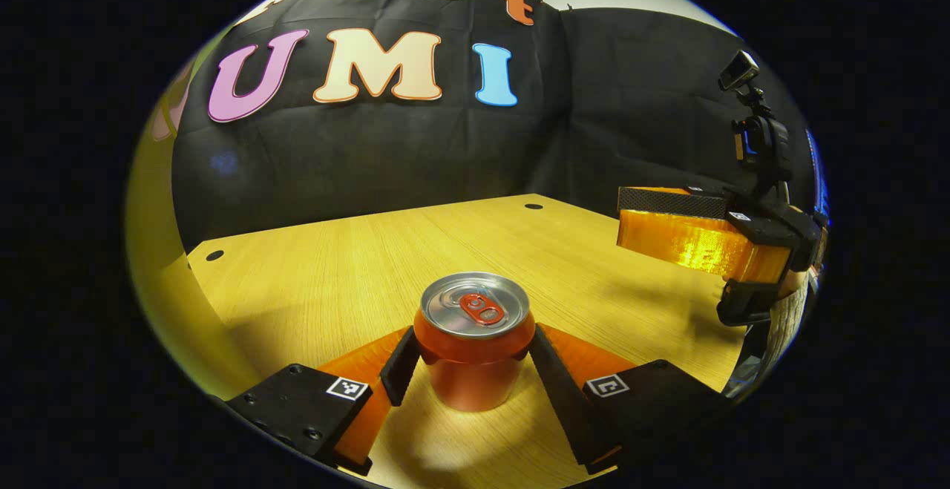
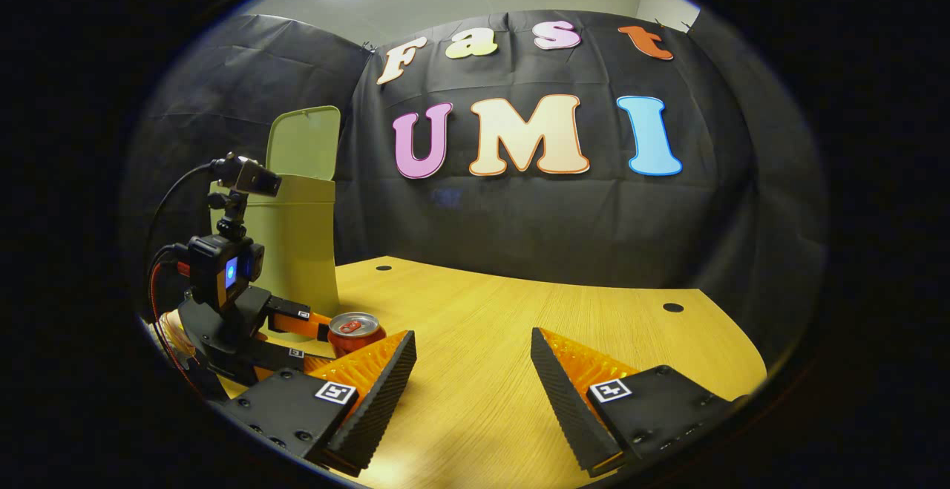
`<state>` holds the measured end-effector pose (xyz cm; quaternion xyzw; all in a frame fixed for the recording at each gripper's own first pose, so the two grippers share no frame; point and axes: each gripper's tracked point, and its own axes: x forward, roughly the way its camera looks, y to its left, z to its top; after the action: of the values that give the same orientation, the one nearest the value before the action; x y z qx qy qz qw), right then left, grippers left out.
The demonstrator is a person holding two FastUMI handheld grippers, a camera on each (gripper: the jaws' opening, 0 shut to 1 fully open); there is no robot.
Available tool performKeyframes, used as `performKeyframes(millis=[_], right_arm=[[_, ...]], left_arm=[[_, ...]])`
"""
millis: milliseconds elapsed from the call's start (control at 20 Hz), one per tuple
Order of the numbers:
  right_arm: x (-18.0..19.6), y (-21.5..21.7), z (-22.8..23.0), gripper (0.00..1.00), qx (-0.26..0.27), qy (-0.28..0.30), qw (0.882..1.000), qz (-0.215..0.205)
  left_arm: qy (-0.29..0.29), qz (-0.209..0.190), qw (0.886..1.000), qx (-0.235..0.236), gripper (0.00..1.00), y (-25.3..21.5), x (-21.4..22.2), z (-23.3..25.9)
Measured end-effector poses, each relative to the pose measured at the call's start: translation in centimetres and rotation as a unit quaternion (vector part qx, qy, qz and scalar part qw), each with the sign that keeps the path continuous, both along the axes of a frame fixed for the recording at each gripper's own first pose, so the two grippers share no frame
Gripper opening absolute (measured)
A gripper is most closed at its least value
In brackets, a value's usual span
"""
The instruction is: Press the lid of the desktop garbage bin to open it, pick up the crumpled paper on the desktop and throw it into the bin, then pick up the pop can on the desktop and drop it into the bin, and finally close the garbage bin lid.
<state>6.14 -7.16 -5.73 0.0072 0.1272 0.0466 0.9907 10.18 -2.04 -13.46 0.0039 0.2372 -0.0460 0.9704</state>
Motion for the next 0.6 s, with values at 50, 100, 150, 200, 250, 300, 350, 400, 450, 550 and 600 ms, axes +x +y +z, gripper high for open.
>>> performKeyframes(millis=[50, 100, 150, 200, 250, 300, 350, 400, 450, 550, 600], right_arm=[[-0.1, 0.3, -0.6, 0.98, 0.001, 0.007, 1.0, 0.004], [0.0, 0.2, -0.7, 0.98, 0.001, 0.009, 1.0, 0.004], [-0.1, 0.2, -0.7, 0.98, 0.0, 0.008, 1.0, 0.005], [-0.1, 0.2, -0.8, 0.98, -0.001, 0.01, 1.0, 0.006], [0.0, 0.2, -1.0, 0.98, -0.001, 0.01, 1.0, 0.006], [0.0, 0.2, -1.0, 0.98, -0.001, 0.011, 1.0, 0.005], [0.0, 0.1, -1.2, 0.98, -0.001, 0.013, 1.0, 0.004], [0.1, 0.0, -1.3, 0.98, 0.0, 0.015, 1.0, 0.001], [0.1, 0.0, -1.3, 0.98, 0.0, 0.016, 1.0, -0.001], [0.0, -0.3, -1.4, 0.98, -0.001, 0.018, 1.0, -0.006], [0.0, -0.5, -1.3, 0.98, -0.002, 0.018, 1.0, -0.008]], left_arm=[[0.0, 0.001, 1.0, -0.001, 0.9, 0.1, 0.1, 0.0], [0.0, 0.002, 1.0, -0.005, 0.87, 0.1, 0.3, 0.0], [-0.003, 0.007, 1.0, -0.006, 0.84, 0.1, 0.4, 0.1], [0.0, 0.008, 1.0, -0.006, 0.79, 0.2, 0.5, 0.0], [0.0, 0.01, 1.0, -0.005, 0.78, 0.4, 0.4, 0.2], [-0.002, 0.01, 1.0, -0.004, 0.77, 0.4, 0.5, 0.6], [-0.007, 0.009, 1.0, -0.003, 0.77, 0.3, 0.6, 1.4], [-0.018, 0.007, 1.0, -0.001, 0.77, 0.2, 0.6, 2.6], [-0.027, 0.006, 1.0, 0.002, 0.77, 0.1, 0.4, 4.1], [-0.047, -0.006, 0.999, 0.007, 0.77, -0.3, 0.1, 7.2], [-0.054, -0.014, 0.998, 0.005, 0.77, -0.7, -0.3, 9.0]])
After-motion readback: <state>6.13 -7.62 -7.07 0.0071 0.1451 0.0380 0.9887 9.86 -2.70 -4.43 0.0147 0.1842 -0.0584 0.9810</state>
